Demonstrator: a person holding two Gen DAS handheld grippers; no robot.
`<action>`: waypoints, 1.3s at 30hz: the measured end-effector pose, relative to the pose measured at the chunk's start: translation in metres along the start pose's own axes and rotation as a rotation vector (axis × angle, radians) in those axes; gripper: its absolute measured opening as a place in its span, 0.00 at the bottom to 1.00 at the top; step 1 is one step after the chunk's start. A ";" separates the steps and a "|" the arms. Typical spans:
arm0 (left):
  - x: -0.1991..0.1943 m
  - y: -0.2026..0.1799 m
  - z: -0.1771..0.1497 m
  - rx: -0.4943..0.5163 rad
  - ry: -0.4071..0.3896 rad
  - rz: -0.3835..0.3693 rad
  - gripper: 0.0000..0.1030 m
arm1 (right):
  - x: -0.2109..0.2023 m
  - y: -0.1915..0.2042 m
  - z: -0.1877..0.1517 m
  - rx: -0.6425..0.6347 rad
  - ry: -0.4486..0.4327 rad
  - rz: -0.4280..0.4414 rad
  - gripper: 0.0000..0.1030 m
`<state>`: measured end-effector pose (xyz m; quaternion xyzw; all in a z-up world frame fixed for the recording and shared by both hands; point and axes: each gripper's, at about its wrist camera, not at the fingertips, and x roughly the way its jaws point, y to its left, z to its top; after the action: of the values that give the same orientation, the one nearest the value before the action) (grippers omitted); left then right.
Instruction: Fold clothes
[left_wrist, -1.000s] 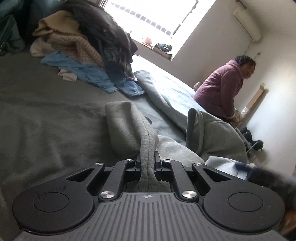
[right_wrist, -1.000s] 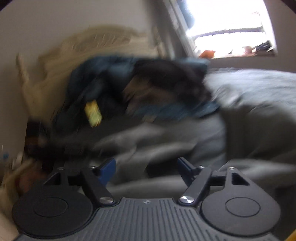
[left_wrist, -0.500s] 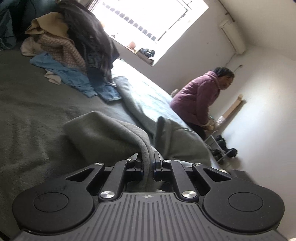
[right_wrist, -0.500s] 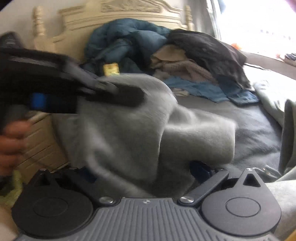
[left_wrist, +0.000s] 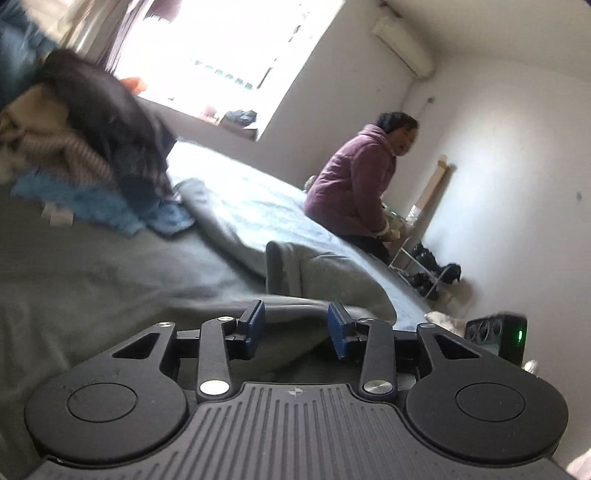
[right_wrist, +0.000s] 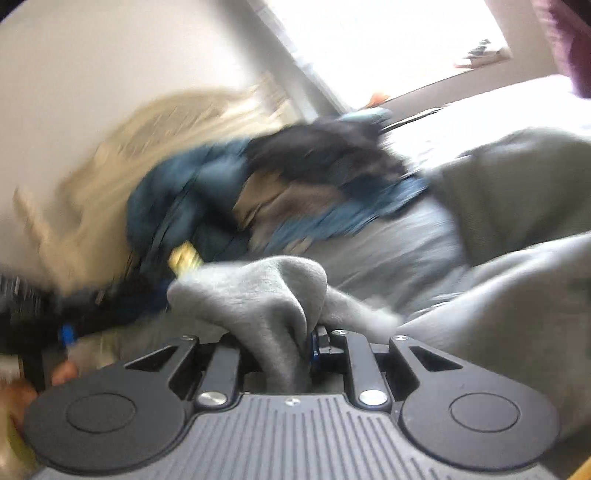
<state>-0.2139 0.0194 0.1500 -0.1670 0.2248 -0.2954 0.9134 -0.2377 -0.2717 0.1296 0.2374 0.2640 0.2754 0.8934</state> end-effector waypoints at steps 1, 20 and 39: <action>0.003 -0.002 0.001 0.011 0.007 -0.002 0.38 | -0.012 -0.011 0.005 0.028 -0.039 -0.007 0.17; 0.158 -0.015 -0.032 0.136 0.316 -0.014 0.55 | -0.221 -0.216 0.050 0.353 -0.540 -0.412 0.17; 0.166 -0.032 -0.068 0.092 0.389 -0.037 0.67 | -0.265 -0.260 0.041 0.466 -0.178 -0.737 0.98</action>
<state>-0.1430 -0.1196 0.0549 -0.0688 0.3800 -0.3486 0.8540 -0.3052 -0.6377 0.1024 0.3454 0.3081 -0.1496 0.8737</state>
